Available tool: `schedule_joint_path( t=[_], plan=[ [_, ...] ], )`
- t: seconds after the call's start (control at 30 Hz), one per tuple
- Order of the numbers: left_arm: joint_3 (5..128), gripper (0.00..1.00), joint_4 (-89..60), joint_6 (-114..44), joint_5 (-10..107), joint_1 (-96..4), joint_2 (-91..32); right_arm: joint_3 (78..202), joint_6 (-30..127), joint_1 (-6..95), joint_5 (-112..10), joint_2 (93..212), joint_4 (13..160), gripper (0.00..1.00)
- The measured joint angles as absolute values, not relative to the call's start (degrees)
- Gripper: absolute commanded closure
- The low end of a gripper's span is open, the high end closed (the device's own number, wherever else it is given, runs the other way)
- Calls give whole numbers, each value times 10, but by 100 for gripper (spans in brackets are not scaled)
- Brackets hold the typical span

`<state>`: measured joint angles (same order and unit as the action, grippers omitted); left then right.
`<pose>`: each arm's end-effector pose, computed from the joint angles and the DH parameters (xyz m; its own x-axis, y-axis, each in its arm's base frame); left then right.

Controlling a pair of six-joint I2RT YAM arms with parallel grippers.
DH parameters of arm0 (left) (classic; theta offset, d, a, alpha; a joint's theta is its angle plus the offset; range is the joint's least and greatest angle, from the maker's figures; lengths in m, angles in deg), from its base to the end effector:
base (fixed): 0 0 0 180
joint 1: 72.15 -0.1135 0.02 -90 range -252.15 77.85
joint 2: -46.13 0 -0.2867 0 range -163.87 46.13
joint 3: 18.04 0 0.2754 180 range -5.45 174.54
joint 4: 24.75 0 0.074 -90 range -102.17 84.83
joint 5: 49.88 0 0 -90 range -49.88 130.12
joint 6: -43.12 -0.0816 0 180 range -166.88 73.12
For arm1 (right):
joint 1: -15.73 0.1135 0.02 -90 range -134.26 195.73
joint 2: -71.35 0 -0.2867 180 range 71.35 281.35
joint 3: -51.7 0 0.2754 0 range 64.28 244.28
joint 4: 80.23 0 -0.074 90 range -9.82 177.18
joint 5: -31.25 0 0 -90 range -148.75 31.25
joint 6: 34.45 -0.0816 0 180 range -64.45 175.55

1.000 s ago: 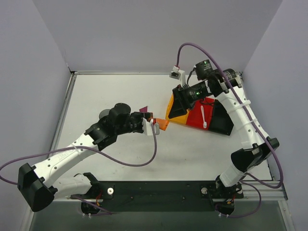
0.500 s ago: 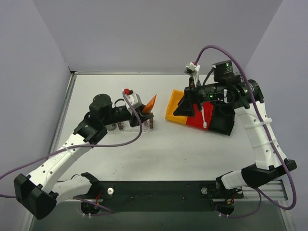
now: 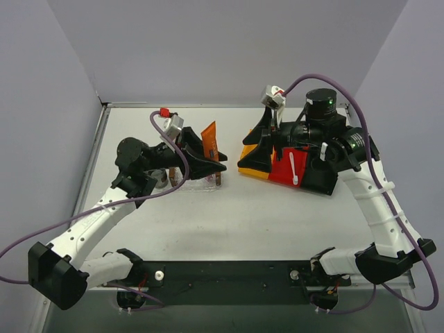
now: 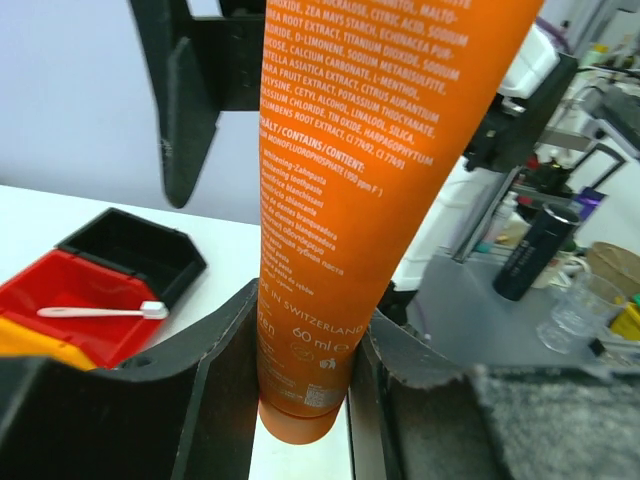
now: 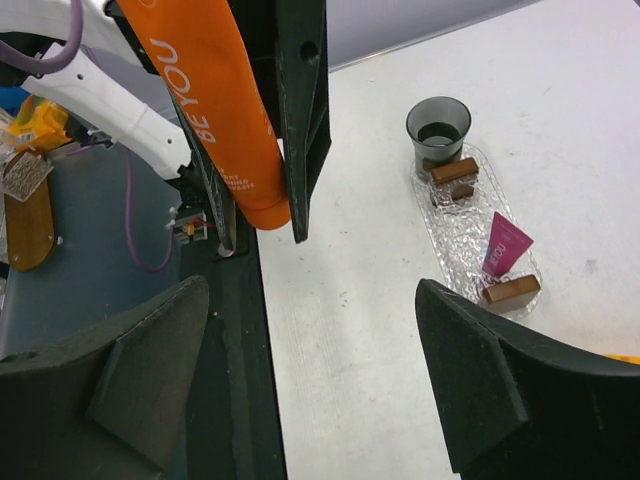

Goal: Prepare toiletry sets of a toothbrush and toothpaste on the tray

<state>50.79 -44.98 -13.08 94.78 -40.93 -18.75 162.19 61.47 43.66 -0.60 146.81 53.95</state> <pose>0.2080 -0.2039 0.4417 -0.2297 -0.2370 -0.9440 0.9728 -0.0276 -0.2298 0.2225 0.1964 0.5272 -0.0630 -0.0950 -0.9935 -0.9962 0.0660 0.0569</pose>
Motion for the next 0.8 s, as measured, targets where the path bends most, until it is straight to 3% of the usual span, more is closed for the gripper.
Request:
schedule_joint_path(
  t=[0.23, 0.8],
  plan=[
    [482, 100, -534, -52, 1003, -405, -198, 1622, 601, 481, -1, 1478, 582, 21],
    [468, 100, -570, -30, 1037, -390, -213, 1646, 599, 555, -4, 1524, 601, 23]
  ],
)
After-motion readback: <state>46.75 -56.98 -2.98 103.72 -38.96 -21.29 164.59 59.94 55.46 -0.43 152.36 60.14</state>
